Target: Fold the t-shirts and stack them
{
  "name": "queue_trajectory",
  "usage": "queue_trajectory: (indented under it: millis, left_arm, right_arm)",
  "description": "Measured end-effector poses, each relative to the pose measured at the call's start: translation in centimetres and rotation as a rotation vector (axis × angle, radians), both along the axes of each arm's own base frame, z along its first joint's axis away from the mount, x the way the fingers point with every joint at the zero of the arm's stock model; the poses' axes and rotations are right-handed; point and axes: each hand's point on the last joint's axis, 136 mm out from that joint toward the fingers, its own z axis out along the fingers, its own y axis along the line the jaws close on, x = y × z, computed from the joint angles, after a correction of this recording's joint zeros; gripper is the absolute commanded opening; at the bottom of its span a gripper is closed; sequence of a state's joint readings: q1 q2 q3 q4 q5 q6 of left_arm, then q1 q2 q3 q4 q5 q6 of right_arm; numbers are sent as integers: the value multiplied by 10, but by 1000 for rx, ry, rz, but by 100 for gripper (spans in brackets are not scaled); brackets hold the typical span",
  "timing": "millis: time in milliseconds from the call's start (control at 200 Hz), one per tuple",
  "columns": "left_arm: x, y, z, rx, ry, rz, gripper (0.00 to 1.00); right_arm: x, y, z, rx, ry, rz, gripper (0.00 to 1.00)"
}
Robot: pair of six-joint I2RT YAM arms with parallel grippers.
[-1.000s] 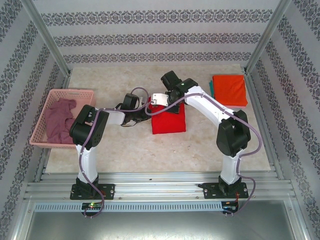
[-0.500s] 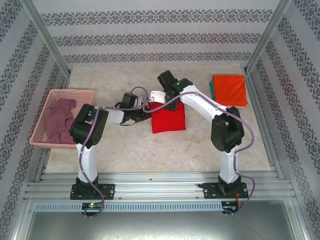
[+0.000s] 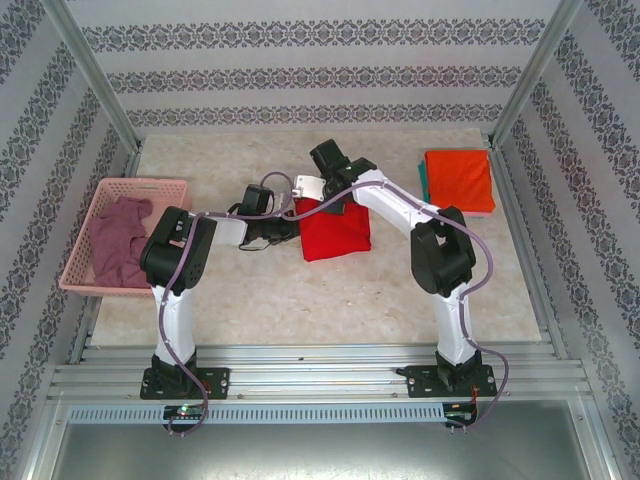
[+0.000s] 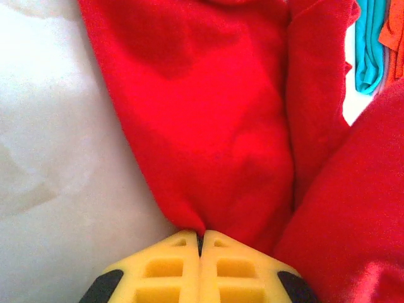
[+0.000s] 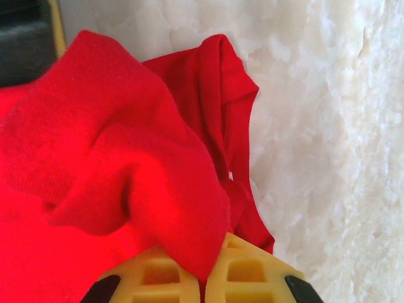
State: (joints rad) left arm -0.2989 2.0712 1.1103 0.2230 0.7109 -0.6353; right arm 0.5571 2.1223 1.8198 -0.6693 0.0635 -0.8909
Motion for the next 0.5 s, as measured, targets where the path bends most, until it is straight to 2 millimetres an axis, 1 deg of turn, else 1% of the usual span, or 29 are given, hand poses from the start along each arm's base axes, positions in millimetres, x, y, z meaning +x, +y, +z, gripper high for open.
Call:
queue_trajectory:
  millis: [175,230,385,505]
  left_arm:
    - [0,0,0,0,1,0,0]
    - [0,0,0,0,1,0,0]
    - [0,0,0,0,1,0,0]
    - [0,0,0,0,1,0,0]
  right_arm:
    - [17,-7,-15,-16,-3,-54,0]
    - [19,-9,-18,-19,-4,-76,0]
    - [28,-20,-15,-16,-19,-136,0]
    - [34,-24,-15,-9,-31,-161,0]
